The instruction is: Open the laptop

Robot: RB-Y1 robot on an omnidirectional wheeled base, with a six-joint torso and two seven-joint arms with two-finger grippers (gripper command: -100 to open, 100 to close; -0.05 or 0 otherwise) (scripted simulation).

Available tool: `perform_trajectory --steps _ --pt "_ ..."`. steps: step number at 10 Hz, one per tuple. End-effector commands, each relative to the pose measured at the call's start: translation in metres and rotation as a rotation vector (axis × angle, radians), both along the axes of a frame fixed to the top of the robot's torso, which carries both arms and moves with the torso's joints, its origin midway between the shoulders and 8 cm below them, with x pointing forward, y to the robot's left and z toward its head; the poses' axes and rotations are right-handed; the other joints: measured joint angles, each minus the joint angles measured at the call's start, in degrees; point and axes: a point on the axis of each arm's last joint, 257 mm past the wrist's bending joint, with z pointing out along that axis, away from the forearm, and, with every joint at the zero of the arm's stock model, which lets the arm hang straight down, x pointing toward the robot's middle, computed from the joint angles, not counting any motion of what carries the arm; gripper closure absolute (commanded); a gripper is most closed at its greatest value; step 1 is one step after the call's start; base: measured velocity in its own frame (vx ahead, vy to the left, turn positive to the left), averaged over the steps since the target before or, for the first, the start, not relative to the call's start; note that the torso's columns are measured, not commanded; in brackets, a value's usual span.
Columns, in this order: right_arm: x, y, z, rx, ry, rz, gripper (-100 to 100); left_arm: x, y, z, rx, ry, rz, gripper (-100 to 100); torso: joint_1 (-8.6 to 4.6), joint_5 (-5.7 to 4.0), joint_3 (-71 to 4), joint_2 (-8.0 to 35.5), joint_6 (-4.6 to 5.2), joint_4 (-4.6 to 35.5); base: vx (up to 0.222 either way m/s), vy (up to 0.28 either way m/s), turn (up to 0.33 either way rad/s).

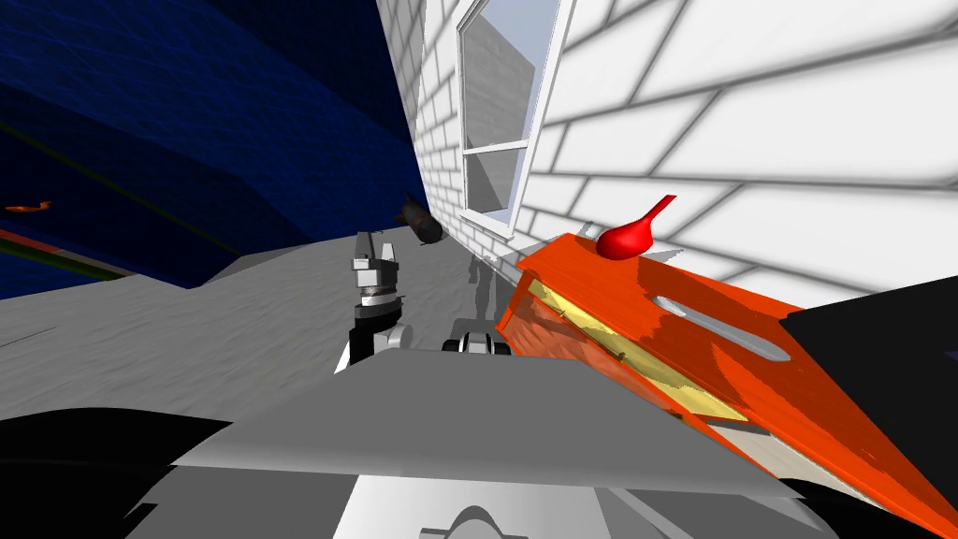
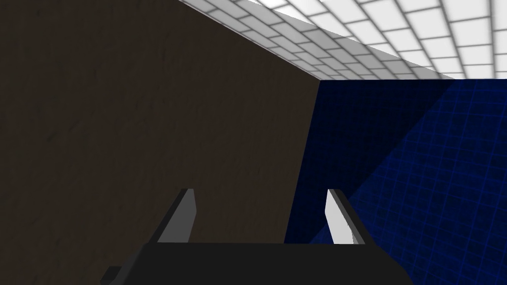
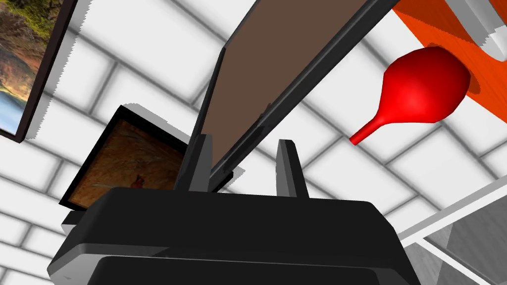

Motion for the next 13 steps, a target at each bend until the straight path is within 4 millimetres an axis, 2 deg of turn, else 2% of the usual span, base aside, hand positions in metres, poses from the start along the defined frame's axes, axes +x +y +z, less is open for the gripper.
perform_trajectory --steps 1,4,5,13 --pt "-0.005 -0.005 -0.001 0.068 -0.079 -0.007 100 0.0 0.0 0.0 0.0 0.0 0.0 0 0.02 0.0 -0.01 -0.02 -0.02 -0.01 -0.054 -0.03 0.007" --pt "-0.008 -0.009 -0.001 0.144 -0.168 -0.009 100 0.0 0.0 0.0 0.0 0.0 0.0 0 -0.09 -0.11 0.02 -0.03 -0.01 -0.01 -0.042 -0.03 0.008" --pt "-0.005 -0.007 -0.001 0.126 -0.147 -0.003 100 0.0 0.0 0.0 0.0 0.0 0.0 0 -0.16 -0.13 0.02 -0.02 -0.02 0.0 -0.017 -0.008 0.008" --pt "-0.013 -0.023 -0.033 0.373 -0.432 -0.017 100 0.0 0.0 0.0 0.0 0.0 0.0 0 -0.62 -0.61 0.31 0.14 0.11 0.07 -0.048 -0.026 0.014"
